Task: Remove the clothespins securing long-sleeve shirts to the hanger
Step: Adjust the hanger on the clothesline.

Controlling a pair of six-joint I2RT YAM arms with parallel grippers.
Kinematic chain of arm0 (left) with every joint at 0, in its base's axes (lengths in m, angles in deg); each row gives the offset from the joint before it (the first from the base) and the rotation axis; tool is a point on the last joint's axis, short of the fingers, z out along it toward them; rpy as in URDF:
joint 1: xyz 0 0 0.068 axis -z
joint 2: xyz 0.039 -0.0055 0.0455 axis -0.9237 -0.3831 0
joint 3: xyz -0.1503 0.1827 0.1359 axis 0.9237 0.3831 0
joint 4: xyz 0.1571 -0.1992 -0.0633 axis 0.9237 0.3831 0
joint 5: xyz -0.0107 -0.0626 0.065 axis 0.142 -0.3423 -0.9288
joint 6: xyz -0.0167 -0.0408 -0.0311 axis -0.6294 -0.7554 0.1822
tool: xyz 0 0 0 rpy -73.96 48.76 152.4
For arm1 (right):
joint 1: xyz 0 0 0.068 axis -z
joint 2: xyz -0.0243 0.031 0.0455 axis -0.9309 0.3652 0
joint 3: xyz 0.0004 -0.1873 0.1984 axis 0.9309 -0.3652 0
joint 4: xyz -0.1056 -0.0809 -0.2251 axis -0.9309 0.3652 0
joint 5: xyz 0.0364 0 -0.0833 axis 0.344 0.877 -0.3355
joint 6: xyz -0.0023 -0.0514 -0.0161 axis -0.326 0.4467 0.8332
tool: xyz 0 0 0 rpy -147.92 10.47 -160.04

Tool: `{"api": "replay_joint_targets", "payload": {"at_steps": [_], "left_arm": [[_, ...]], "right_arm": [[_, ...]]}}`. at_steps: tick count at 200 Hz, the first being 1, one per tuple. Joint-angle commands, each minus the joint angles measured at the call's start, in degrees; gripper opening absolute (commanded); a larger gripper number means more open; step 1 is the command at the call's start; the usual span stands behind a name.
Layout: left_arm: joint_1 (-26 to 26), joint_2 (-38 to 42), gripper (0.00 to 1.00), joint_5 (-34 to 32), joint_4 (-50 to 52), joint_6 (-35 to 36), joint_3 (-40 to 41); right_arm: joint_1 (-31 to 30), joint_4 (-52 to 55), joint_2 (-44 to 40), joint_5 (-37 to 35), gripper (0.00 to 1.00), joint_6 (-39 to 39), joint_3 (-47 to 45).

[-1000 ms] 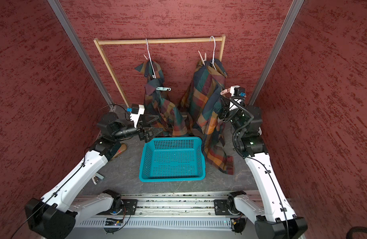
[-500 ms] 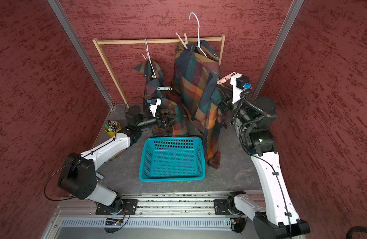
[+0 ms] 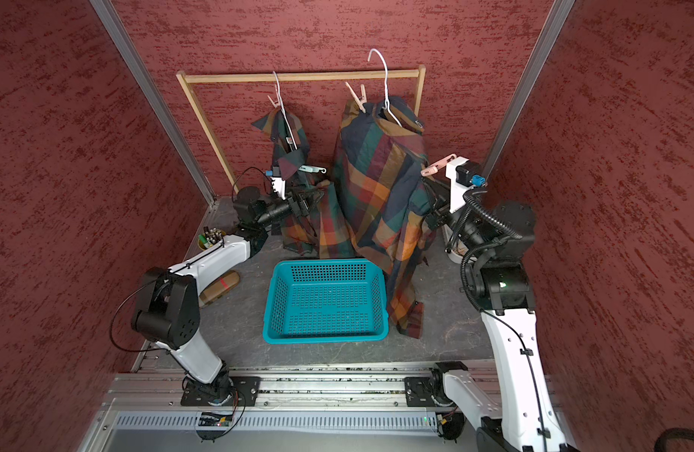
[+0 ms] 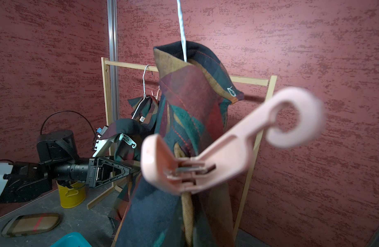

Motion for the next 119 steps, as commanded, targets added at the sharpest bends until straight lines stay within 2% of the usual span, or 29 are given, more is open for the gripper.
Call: {"api": "replay_joint_targets", "payload": {"at_steps": [1,17,42,88,119], "left_arm": [[-2.16,-0.73,0.97,-1.57,-1.27,-2.15,-1.05],[-4.2,-0.49,0.97,-1.89,-1.87,-3.31,-0.16],[-7.47,0.68,0.97,-2.6,-1.99,-4.24,1.42],[-10.69,4.6,0.97,-3.63,1.58,-2.37,3.43],[-12.07,7.8,0.97,-4.28,3.59,-1.24,5.32]], "right_arm": [[1.02,-1.32,-1.97,-1.38,0.0,-0.2,-1.35],[1.47,-0.58,-2.29,1.7,0.0,0.52,-1.65],[1.56,-0.31,-1.24,10.71,0.0,2.12,-1.5],[1.52,2.46,6.99,27.58,0.0,5.63,4.84],[1.55,2.69,12.2,34.0,0.0,6.4,9.35]]}}
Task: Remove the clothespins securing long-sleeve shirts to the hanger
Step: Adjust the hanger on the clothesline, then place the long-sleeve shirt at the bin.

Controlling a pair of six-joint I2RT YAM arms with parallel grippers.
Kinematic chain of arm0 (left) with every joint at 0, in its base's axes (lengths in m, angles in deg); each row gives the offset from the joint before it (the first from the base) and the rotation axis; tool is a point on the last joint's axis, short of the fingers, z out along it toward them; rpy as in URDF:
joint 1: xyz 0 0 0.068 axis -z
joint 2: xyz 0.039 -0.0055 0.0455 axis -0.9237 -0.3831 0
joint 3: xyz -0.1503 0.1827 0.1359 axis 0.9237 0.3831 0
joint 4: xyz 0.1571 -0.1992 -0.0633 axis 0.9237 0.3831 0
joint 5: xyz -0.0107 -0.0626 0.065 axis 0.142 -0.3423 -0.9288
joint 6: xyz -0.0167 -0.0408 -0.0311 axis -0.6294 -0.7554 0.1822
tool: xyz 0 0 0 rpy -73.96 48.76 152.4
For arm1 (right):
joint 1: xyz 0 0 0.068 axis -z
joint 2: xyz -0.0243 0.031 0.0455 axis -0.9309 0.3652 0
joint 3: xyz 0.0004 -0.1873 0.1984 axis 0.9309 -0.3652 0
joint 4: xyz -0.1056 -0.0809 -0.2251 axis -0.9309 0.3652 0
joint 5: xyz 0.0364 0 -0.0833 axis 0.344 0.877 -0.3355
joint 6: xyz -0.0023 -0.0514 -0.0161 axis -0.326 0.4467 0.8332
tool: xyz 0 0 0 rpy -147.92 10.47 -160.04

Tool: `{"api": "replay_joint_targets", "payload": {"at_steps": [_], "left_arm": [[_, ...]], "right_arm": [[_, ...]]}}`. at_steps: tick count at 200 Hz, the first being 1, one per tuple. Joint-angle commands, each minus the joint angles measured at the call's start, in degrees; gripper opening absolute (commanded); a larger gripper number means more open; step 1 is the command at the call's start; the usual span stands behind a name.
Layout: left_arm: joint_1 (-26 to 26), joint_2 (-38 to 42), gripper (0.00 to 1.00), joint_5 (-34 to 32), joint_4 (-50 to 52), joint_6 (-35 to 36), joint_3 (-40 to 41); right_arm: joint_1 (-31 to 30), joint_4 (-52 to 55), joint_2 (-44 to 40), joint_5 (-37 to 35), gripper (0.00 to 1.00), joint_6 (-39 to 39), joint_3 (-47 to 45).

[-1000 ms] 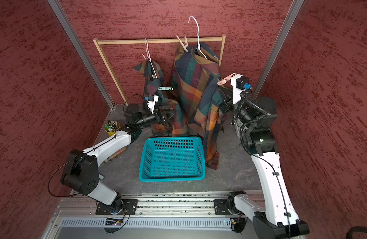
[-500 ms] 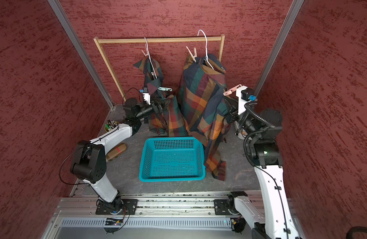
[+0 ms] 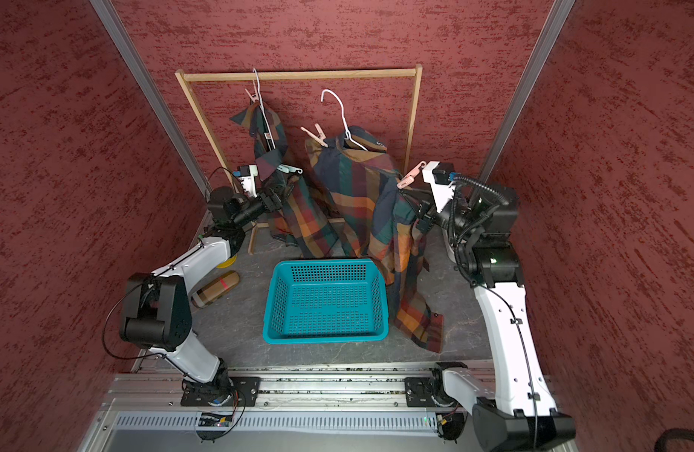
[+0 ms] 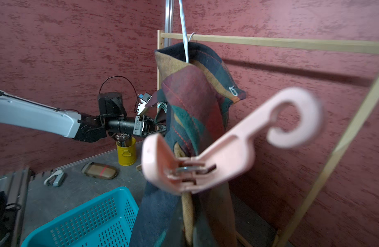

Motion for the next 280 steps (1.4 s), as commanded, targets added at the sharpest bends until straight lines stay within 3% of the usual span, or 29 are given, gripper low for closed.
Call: {"api": "replay_joint_targets", "payload": {"at_steps": [1,37,65,109,154,216,260,280], "left_arm": [[-1.13,3.73,0.97,-2.11,1.08,1.37,0.86],[-3.84,8.77,0.97,-3.07,5.32,3.27,4.81],[-6.47,13.71,0.98,-2.18,8.35,5.21,7.83],[-12.04,23.77,0.99,7.96,13.05,10.98,11.01],[-12.25,31.23,1.0,17.93,14.4,14.02,10.0],[-11.02,27.55,1.0,29.43,19.71,18.72,-0.34],[-5.6,22.96,1.0,27.47,31.68,29.33,-7.81],[-5.08,20.64,1.0,26.81,32.63,29.95,-8.5]], "right_arm": [[0.11,-1.16,2.28,10.13,0.0,2.08,4.68],[0.12,7.29,8.0,16.04,0.0,7.35,13.91],[0.12,9.02,9.73,17.1,0.0,9.52,14.51],[0.12,6.77,11.93,17.35,0.0,9.37,11.01],[0.12,9.02,13.88,18.58,0.0,12.46,10.55],[0.12,13.53,12.73,21.12,0.0,18.72,9.66],[0.12,8.49,9.66,23.0,0.0,15.58,5.69],[0.12,8.8,8.95,23.15,0.0,15.59,5.52]]}}
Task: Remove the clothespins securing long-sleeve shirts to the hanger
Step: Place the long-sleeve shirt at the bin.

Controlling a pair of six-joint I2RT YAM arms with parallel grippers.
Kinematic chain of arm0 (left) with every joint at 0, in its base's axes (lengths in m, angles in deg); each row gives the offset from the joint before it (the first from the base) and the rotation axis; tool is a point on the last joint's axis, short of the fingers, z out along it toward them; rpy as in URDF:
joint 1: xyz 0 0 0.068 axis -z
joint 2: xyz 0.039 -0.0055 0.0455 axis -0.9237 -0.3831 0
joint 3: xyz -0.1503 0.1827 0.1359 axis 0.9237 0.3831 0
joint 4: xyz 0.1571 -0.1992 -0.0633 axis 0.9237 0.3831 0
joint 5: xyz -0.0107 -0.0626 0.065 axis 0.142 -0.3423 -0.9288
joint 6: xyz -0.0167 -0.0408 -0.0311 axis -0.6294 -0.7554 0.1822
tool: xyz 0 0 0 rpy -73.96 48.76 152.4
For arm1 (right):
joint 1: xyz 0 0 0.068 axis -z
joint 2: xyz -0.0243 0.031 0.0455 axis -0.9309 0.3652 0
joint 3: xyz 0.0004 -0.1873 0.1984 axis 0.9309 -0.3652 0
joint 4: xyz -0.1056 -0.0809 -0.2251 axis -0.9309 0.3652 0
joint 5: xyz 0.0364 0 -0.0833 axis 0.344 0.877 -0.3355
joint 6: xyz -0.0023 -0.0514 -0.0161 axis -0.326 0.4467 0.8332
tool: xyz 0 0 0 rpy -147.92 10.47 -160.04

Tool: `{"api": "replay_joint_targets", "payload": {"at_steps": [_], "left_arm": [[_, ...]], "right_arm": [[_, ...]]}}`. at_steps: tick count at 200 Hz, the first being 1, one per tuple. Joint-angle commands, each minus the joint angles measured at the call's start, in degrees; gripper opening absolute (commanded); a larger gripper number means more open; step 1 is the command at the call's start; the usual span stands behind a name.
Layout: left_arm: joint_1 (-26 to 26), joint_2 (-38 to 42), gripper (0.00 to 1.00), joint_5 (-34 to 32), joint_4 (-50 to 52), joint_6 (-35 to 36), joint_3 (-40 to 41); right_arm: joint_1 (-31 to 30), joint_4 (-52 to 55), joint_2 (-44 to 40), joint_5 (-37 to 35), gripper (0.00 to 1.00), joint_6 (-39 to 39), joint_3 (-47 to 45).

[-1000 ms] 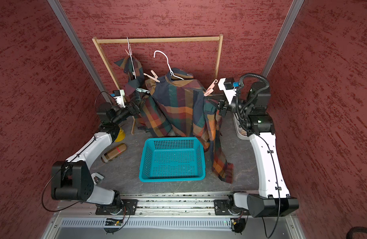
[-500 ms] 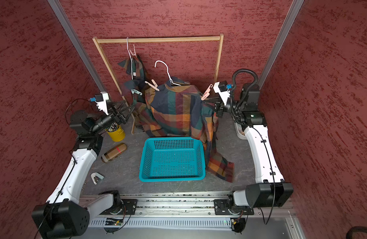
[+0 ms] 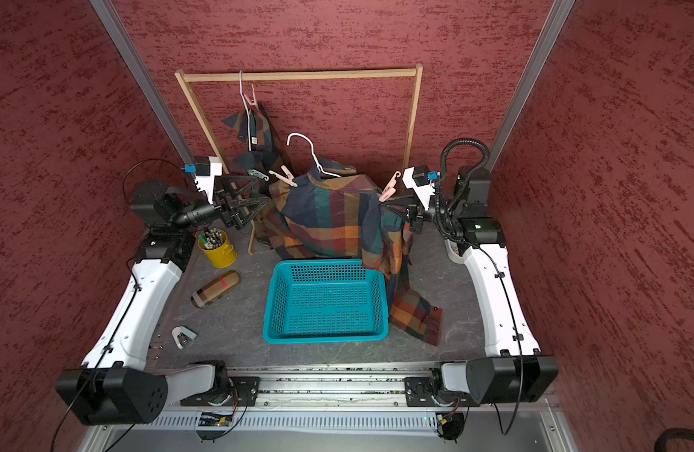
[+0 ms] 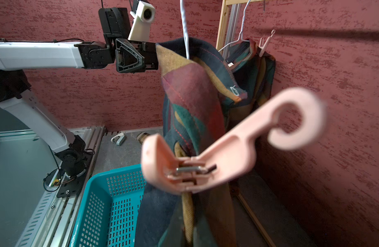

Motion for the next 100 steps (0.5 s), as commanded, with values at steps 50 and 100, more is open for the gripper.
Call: {"api": "replay_joint_targets", "payload": {"at_steps": [50,100], "left_arm": [[0.88,-5.02,1.0,-3.71,4.61,4.53,0.1],[0.8,-8.7,1.0,-6.7,1.32,2.69,0.39]], "right_arm": [[0.12,-11.99,-4.13,6.06,0.0,-6.48,-3.02],[0.12,-13.05,-4.05,7.17,0.0,-7.59,-2.96]]}}
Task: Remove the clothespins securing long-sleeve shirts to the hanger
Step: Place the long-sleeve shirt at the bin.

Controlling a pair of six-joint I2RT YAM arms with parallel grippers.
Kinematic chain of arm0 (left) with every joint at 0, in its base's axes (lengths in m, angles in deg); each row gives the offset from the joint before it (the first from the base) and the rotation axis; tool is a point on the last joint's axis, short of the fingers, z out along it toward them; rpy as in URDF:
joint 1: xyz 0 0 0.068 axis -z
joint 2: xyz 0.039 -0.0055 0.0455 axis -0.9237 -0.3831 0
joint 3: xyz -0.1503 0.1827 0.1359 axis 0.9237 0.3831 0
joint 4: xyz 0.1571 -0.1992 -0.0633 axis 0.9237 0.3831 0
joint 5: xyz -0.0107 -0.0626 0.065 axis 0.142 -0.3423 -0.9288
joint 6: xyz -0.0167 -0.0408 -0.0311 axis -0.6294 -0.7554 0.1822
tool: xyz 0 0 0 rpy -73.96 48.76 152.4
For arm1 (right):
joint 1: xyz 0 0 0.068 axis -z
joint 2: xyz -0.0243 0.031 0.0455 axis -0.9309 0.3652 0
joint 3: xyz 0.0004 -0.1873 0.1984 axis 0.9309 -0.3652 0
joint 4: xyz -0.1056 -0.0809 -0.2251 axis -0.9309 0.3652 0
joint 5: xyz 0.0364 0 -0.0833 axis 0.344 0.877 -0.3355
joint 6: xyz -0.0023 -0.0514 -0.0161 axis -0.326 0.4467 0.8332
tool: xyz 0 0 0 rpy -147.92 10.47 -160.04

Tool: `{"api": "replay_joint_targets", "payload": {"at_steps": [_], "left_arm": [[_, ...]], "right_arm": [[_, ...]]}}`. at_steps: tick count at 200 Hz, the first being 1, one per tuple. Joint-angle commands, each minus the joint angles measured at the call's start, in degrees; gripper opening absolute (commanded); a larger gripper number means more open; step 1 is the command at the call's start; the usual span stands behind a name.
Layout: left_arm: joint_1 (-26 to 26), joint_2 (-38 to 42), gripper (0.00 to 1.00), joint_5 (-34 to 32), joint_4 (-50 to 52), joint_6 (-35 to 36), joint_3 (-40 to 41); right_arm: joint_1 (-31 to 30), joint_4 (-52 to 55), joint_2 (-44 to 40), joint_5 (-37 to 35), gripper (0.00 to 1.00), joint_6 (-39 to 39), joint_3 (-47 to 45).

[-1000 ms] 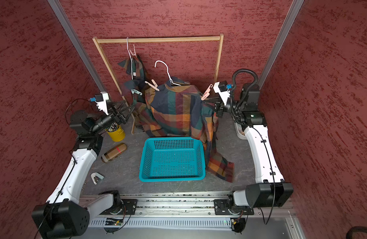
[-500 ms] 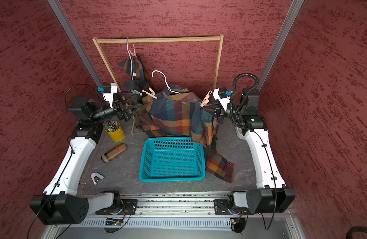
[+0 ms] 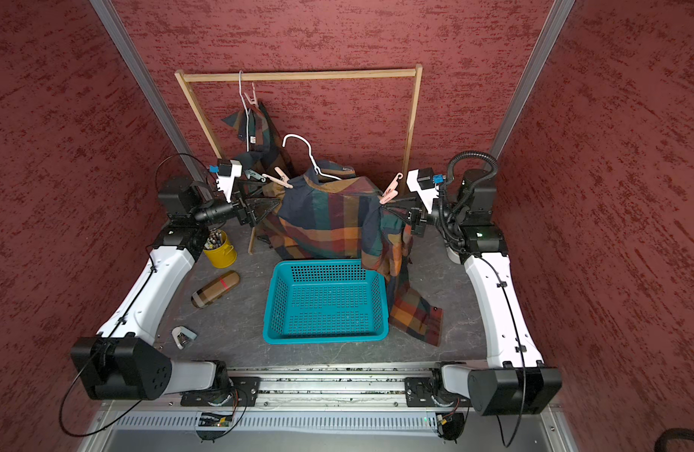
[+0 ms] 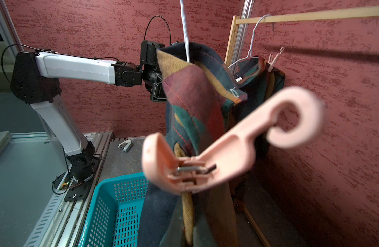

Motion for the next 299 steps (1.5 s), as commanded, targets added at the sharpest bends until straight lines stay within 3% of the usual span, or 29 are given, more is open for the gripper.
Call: {"api": "replay_joint_targets", "payload": {"at_steps": [1,101,173,207,257,273,299], "left_arm": [[-0.1,-1.95,1.0,-2.02,-2.16,-0.71,-0.03],[-0.05,-0.35,0.95,5.5,-6.28,-2.74,-0.13],[0.96,-0.16,0.81,11.19,-3.42,-0.64,-1.16],[1.79,-0.16,0.65,11.73,0.16,1.89,-2.34],[2.0,0.02,0.57,11.94,1.62,2.93,-3.04],[1.88,0.02,0.49,11.78,2.79,3.89,-3.57],[1.7,0.01,0.27,11.6,3.2,4.07,-3.86]], "right_arm": [[0.1,-4.14,-1.2,3.87,0.0,-1.07,0.46],[0.02,-8.11,-0.59,5.81,0.0,-3.83,-2.49],[-0.86,-16.11,0.53,6.46,0.0,-9.34,-5.09],[-2.24,-17.51,1.6,5.05,0.0,-10.07,-5.19],[-3.16,-16.15,3.18,3.57,0.0,-9.22,-4.17],[-3.16,-14.69,3.19,3.43,0.0,-7.99,-3.86],[-3.16,-13.6,3.08,3.35,0.0,-7.21,-4.0]]}}
